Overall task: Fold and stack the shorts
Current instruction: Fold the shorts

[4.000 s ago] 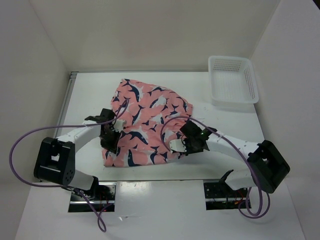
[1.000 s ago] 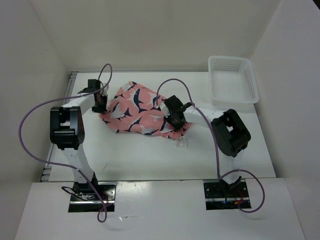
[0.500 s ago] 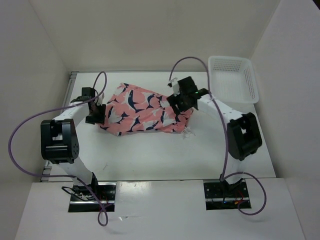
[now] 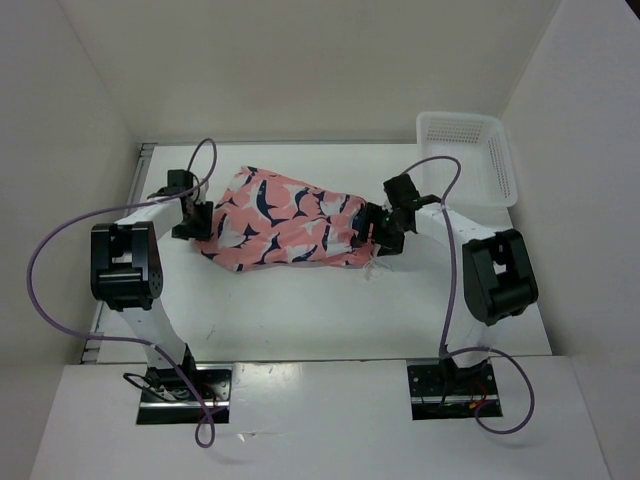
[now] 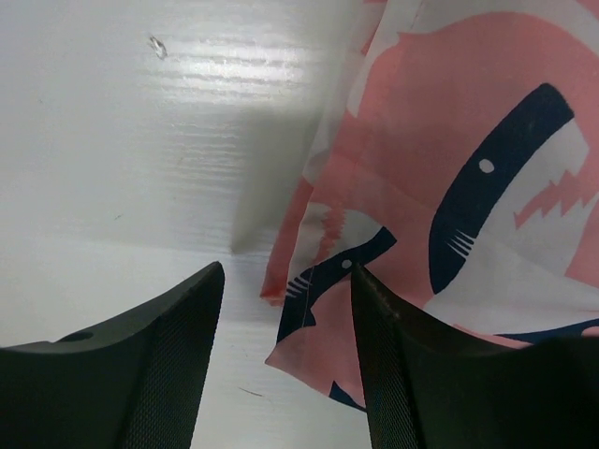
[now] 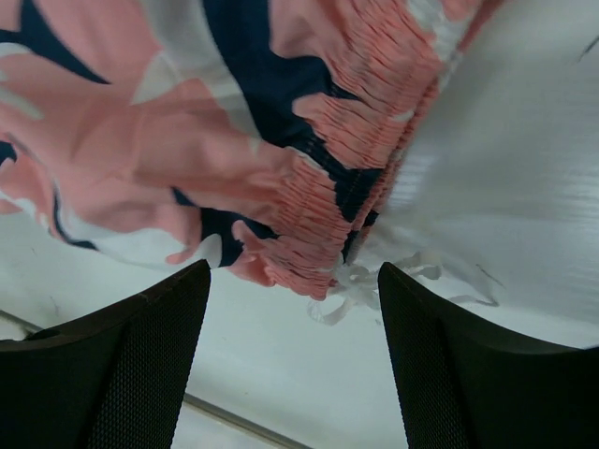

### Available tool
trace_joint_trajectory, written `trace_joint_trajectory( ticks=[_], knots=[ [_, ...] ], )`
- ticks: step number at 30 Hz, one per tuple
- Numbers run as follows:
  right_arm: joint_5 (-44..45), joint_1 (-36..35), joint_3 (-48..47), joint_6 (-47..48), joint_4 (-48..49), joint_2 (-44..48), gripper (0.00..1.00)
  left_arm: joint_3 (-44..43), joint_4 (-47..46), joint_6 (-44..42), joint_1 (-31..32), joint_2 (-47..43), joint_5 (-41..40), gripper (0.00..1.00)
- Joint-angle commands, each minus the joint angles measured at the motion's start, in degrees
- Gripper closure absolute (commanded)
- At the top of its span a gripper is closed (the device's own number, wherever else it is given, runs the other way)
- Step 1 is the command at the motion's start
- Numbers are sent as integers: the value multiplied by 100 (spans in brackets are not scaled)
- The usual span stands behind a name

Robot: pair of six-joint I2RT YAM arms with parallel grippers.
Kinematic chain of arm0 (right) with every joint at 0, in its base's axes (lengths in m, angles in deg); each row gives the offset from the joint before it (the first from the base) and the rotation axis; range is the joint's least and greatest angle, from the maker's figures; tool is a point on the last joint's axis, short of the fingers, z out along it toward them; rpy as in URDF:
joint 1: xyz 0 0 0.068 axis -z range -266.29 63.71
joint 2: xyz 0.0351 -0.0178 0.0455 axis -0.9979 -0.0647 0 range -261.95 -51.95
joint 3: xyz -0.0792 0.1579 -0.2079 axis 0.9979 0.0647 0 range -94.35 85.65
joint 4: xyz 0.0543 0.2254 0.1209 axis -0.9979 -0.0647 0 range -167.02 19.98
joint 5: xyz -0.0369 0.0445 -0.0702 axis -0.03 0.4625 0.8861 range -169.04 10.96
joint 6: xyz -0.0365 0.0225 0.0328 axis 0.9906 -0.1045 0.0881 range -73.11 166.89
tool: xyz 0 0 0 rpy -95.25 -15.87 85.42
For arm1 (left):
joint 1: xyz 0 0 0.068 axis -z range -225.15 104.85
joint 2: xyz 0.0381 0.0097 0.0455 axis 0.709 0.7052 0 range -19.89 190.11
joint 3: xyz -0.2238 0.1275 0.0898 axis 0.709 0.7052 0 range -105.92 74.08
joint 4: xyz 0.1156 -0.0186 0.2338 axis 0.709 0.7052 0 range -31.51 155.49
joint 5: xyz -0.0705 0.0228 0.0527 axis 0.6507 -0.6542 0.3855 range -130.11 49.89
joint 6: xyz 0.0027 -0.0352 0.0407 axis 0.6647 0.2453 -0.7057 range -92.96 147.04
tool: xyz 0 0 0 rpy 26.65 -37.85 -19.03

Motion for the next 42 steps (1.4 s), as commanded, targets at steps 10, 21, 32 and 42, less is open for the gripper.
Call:
trace_joint_trajectory(
  ticks=[10,21,32,42],
  knots=[
    [-778,66,137,-906,408,-929,26,439,51,-19,-28,171,-91,56],
    [-1006,119,-171,-231,601,-807,95,685,156,-19,-28,-48,14,93],
    [-936,849,-612,2248,-348,168,100,581,877,-19,33,-1244,962,40],
    [1155,849,-1452,3821,-401,415,100,-482,491,-19,1130,-349,1394,30]
  ],
)
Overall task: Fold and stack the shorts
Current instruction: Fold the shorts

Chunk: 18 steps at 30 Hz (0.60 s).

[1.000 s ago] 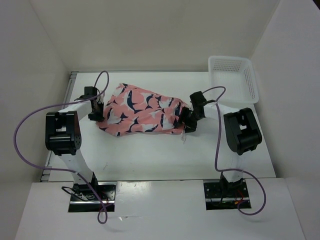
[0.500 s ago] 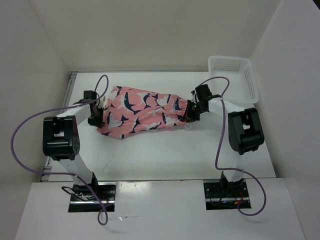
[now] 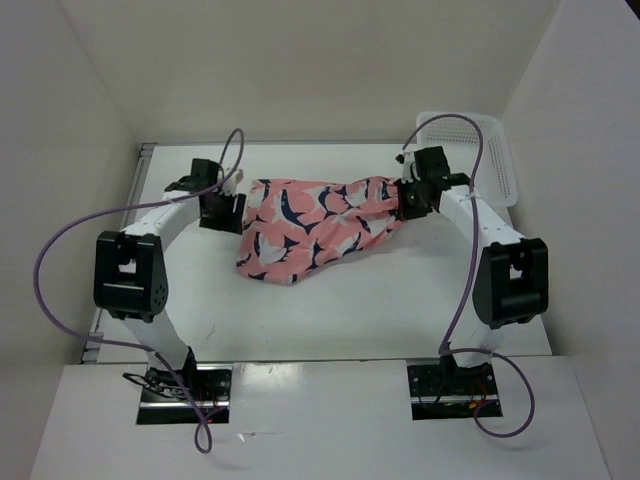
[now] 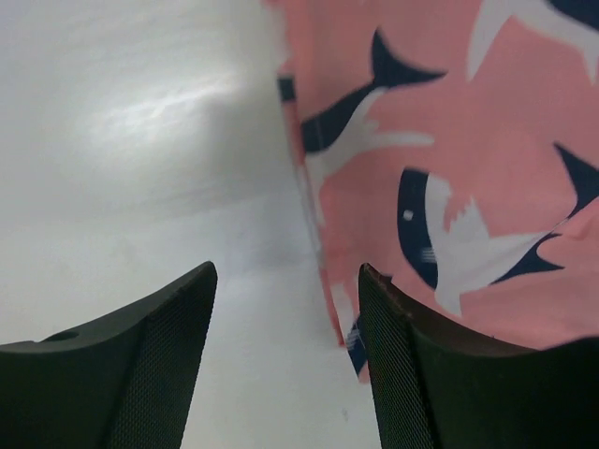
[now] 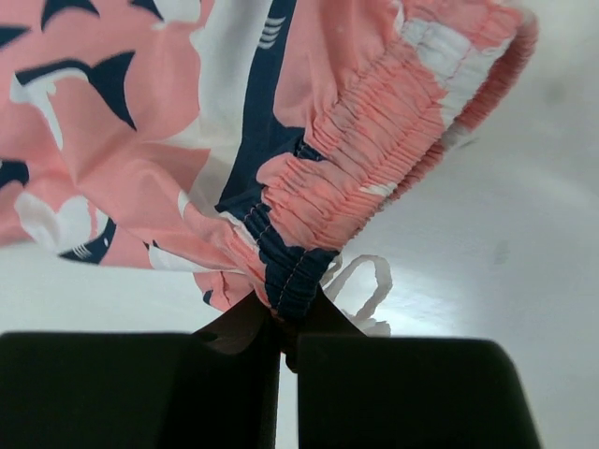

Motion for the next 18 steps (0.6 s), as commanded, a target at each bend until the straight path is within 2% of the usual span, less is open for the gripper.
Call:
trace_joint_trajectory(
  ticks=[1,3,7,9,12,18],
  knots=[
    [974,-10,-748,949,165,216,100,-742,-264,-21,436,518,436,30],
    [1028,-72,-881,1117,217,216,100,-1183,-264,-21,673,869,489,30],
    [1090,-335,-873,1434,428,216,100,-2387,-317,-21,1691,1519,665,30],
    [1142,-476,-820,1504,429,216,100,-2826,-387,-21,1983,1950,744,29],
    [1142,-476,-820,1558,429,269,100,-2960,-589,-21,2405,2434,605,29],
    [1274,-476,-872,1769,534,322,100,-3127,-818,-21,2696,3005,682,29]
  ],
)
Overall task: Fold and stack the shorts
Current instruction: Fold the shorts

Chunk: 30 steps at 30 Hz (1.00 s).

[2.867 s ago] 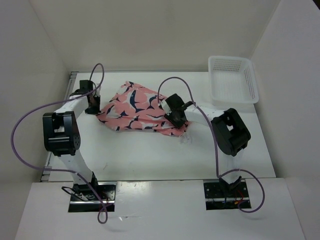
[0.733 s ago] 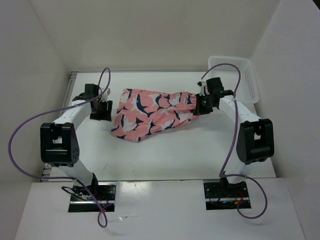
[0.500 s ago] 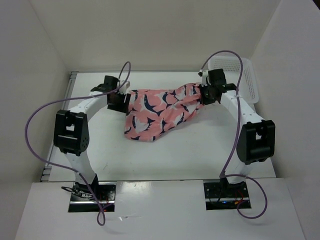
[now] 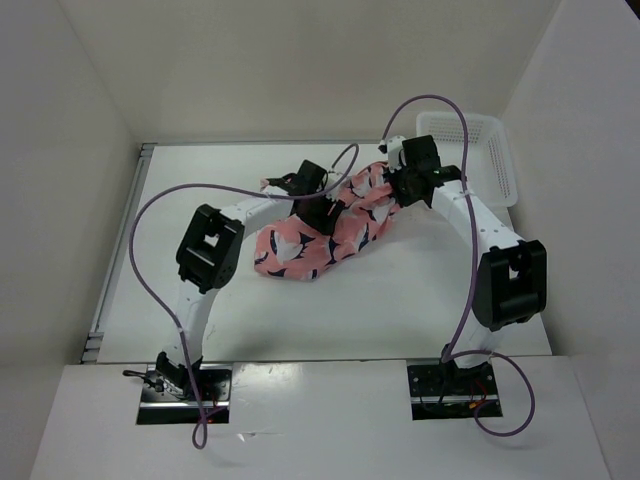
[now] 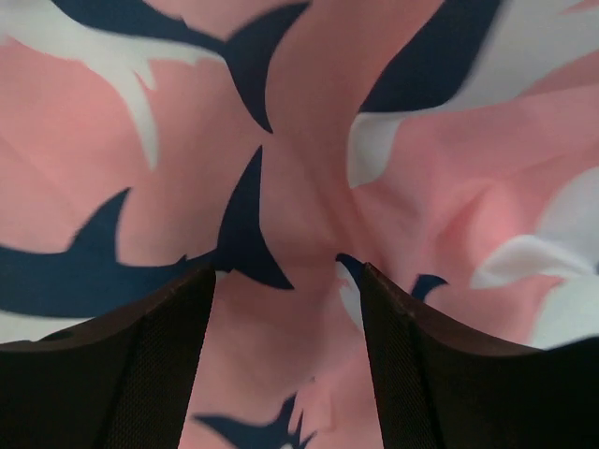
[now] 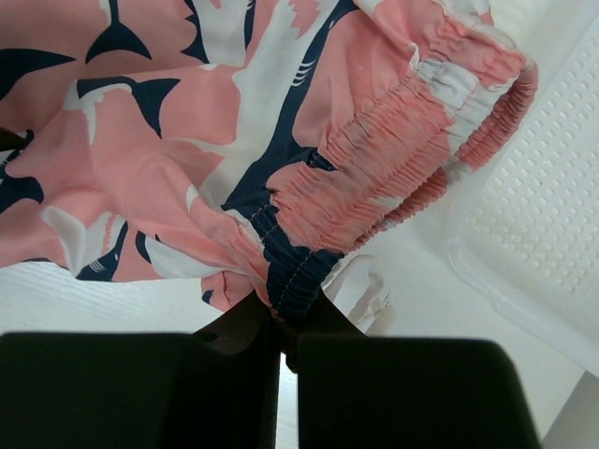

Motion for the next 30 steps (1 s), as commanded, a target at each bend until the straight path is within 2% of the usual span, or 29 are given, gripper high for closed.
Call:
trace_joint_trajectory(
  ticks=[1,3,6,10,15,19,23,24,28,29,30],
  knots=[
    [157,0,-145,210,349,307,100,-151,-114,-19,-49,178,193,29],
    [209,0,-197,271,401,307,100,-151,-114,-19,-49,126,255,29],
    [263,0,-197,438,401,307,100,-2,-114,-19,-171,-252,-113,29],
    [482,-113,-250,789,401,307,100,481,-62,-19,-733,-884,-421,29],
    [922,-526,-539,1151,516,140,100,1429,-62,-19,-1322,-1157,-580,29],
    [1238,-1122,-672,1440,630,-62,100,1808,-114,-19,-1525,-1316,-729,27],
    [1186,-1624,-672,1441,682,-299,100,2064,-176,-19,-1640,-1247,-738,29],
    [1186,-1730,-672,1441,683,-352,100,2064,-176,-19,-1640,-1159,-590,30],
    [1046,-2389,-917,1441,735,-852,100,2117,-298,-19,-1640,-956,-527,61],
    [967,-2486,-1109,1441,735,-949,100,2169,-299,-19,-1692,-956,-449,72],
    [966,-2583,-1224,1362,683,-1063,100,2170,-299,-19,-1692,-956,-300,76]
  ],
)
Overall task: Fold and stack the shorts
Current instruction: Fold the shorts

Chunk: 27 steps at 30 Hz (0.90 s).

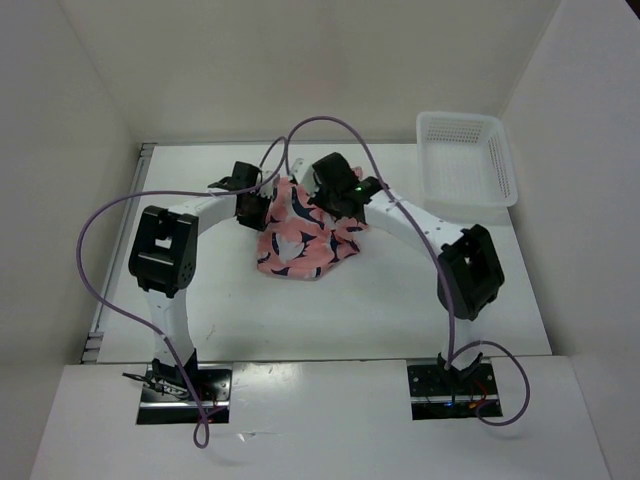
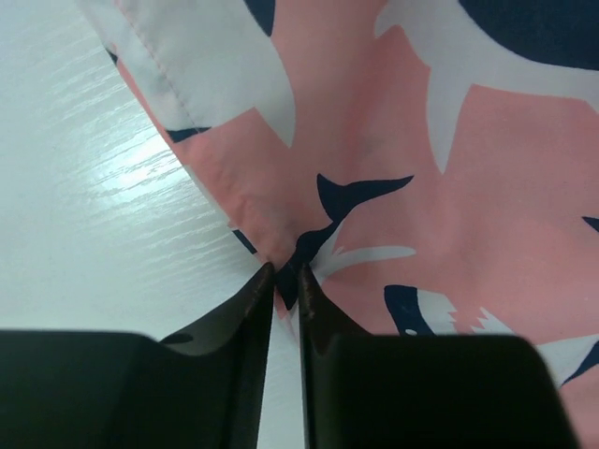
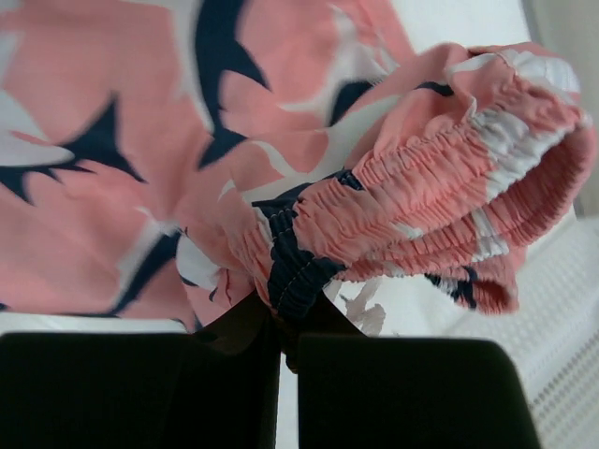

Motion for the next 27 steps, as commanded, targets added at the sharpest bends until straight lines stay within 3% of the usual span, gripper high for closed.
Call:
trace_joint_trajectory(
  ticks=[1,10,12,13,14,15,16,18,19,24,27],
  knots=[
    [-210,-448,-772,-92,263,-473,100,137,-37,-25,-38,133,433,79],
    [-632,-879,-1925,-338,210,-1635,100,198,69,-25,-318,-148,856,77],
    [-806,-949,-2013,-391,210,-1715,91,268,69,-25,-389,-149,856,72],
    [-947,-950,-2153,-391,62,-1767,79,269,69,-25,-468,-210,926,72],
    [-1132,-1002,-2241,-391,-9,-1768,75,269,69,-25,-468,-210,978,71],
    [-1490,-1072,-2408,-443,-62,-1768,62,339,69,-25,-521,-210,979,69],
    [-1685,-1073,-2496,-444,-175,-1768,55,391,69,-25,-521,-210,979,69],
    [-2098,-1204,-2776,-444,-246,-1829,48,392,69,-25,-521,-262,979,66],
    [-2213,-1283,-2883,-444,-299,-1829,40,392,69,-25,-573,-263,918,62],
    [-2619,-1284,-3612,-689,-423,-1856,36,392,122,-25,-757,-447,479,47],
    [-2409,-1284,-3457,-742,-361,-1471,36,50,341,-25,-1091,-658,241,43]
  ],
)
